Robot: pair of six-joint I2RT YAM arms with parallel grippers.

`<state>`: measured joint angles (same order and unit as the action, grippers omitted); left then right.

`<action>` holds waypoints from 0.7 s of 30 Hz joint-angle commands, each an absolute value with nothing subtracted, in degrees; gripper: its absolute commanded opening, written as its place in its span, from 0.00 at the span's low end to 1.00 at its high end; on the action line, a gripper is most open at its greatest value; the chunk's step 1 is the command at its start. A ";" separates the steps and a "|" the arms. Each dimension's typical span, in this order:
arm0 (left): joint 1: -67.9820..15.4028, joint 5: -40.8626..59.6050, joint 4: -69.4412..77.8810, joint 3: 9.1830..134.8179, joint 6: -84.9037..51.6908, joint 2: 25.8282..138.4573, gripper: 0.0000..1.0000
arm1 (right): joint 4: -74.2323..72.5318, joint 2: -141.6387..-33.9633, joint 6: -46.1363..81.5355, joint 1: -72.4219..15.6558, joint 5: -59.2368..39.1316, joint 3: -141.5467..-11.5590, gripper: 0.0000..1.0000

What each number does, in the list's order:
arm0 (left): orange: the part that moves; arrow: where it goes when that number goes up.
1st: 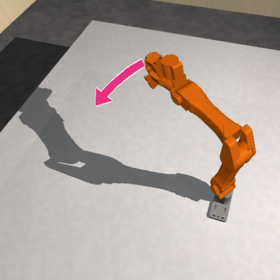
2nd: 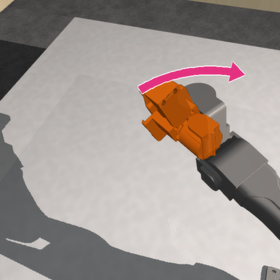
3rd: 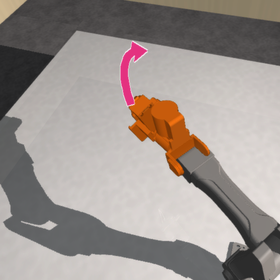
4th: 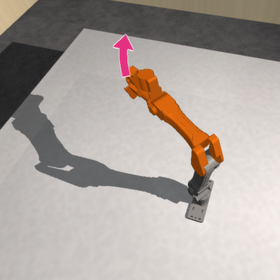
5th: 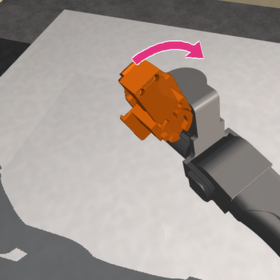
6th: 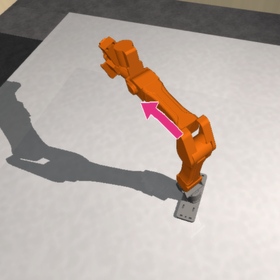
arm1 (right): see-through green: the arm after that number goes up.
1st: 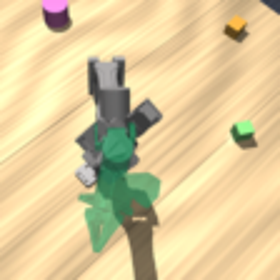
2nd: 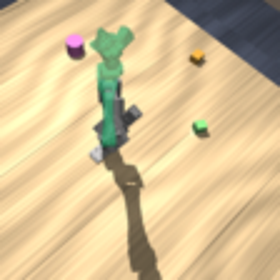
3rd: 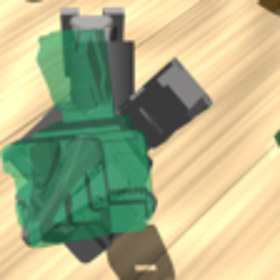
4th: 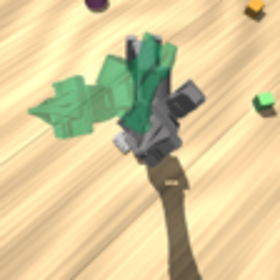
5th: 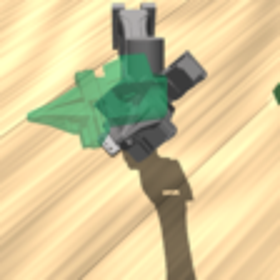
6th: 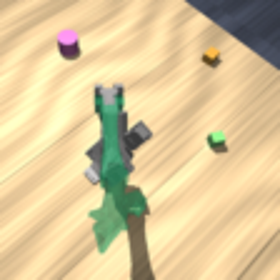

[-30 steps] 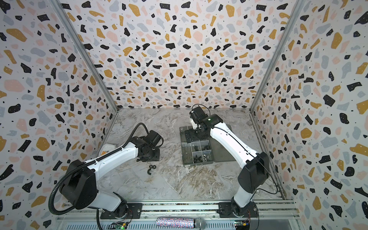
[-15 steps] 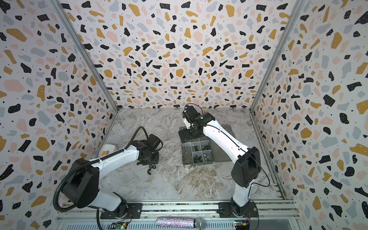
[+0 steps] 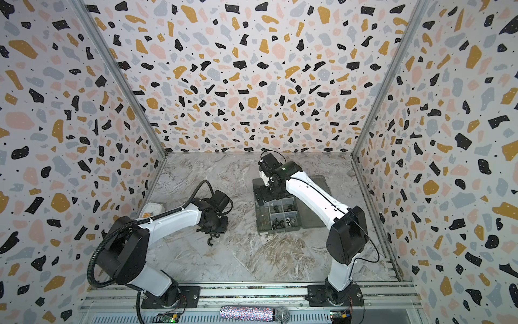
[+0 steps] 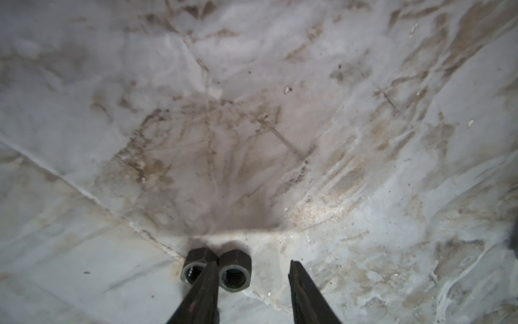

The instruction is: Sort the screws and nuts into containers

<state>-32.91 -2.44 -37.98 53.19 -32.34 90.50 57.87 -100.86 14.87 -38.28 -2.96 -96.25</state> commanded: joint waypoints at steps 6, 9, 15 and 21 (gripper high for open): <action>-33.75 -2.76 -36.86 54.88 -30.64 93.73 0.42 | 58.53 -94.48 15.41 -37.56 -1.87 -93.28 0.99; -33.75 -3.81 -37.26 54.93 -30.14 94.48 0.41 | 58.54 -93.35 15.52 -37.09 -1.67 -92.21 0.99; -33.75 -3.69 -36.32 54.10 -30.27 94.74 0.41 | 58.36 -91.42 15.61 -36.32 -1.91 -90.03 0.99; -33.76 -3.78 -36.21 53.57 -31.18 94.37 0.40 | 58.34 -90.36 15.29 -35.75 -2.02 -89.09 0.99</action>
